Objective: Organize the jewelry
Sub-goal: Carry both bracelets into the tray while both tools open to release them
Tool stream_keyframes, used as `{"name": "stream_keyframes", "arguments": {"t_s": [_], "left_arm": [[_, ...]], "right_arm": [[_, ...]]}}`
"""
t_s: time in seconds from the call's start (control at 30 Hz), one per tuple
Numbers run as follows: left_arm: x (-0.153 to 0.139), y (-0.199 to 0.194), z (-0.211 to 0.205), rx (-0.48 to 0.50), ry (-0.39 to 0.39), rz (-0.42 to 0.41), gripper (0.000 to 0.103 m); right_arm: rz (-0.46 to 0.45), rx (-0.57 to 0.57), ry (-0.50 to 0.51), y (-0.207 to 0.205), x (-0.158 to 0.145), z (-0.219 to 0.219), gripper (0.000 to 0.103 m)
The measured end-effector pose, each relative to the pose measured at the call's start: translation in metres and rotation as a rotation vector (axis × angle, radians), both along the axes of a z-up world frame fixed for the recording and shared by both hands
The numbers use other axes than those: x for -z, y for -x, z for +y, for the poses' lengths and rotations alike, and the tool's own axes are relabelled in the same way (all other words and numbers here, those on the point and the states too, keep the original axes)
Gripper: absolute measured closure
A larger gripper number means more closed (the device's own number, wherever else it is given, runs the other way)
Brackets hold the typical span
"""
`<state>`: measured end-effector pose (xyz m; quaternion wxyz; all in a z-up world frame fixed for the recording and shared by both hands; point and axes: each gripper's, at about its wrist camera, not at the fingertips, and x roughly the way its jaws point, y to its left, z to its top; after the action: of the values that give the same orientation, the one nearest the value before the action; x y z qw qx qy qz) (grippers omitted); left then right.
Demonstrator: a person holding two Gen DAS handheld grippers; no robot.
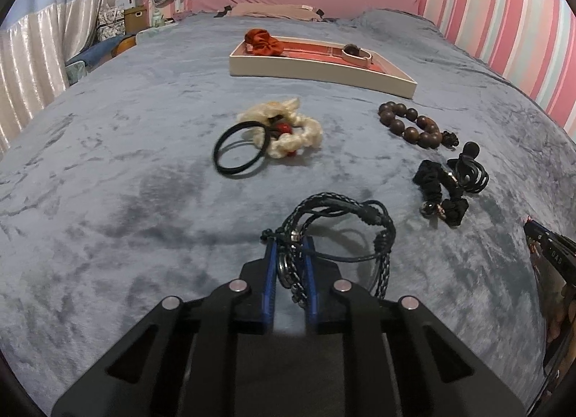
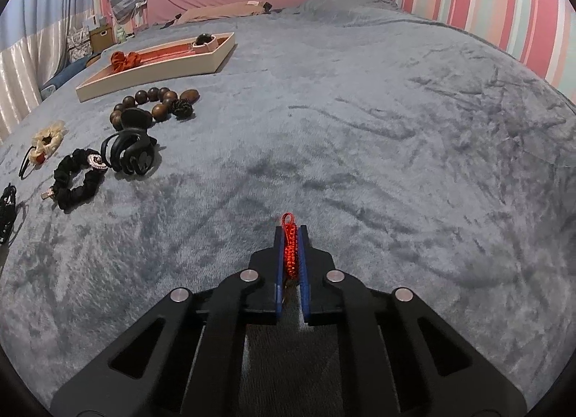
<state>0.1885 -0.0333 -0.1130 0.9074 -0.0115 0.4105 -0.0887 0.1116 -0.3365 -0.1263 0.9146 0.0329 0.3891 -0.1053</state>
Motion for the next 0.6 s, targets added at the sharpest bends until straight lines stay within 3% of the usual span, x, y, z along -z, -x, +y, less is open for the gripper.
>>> {"name": "stream_keyframes", "arguments": {"t_s": [0.2,0.3,0.6], "left_arm": [[-0.007,0.0,0.013,0.003,-0.043,-0.023,0.089],[-0.012,-0.008,0.023,-0.004,-0.017,-0.013,0.089],[-0.048,-0.051,0.04,-0.015,-0.042,-0.073,0.089]], "right_arm": [[-0.027,0.0,-0.015,-0.002,-0.01,-0.003,0.095],[-0.048,0.006,-0.028,-0.007,-0.016,-0.005,0.095],[-0.1,-0.014,-0.012,-0.056,-0.048,0.001,0.095]]}}
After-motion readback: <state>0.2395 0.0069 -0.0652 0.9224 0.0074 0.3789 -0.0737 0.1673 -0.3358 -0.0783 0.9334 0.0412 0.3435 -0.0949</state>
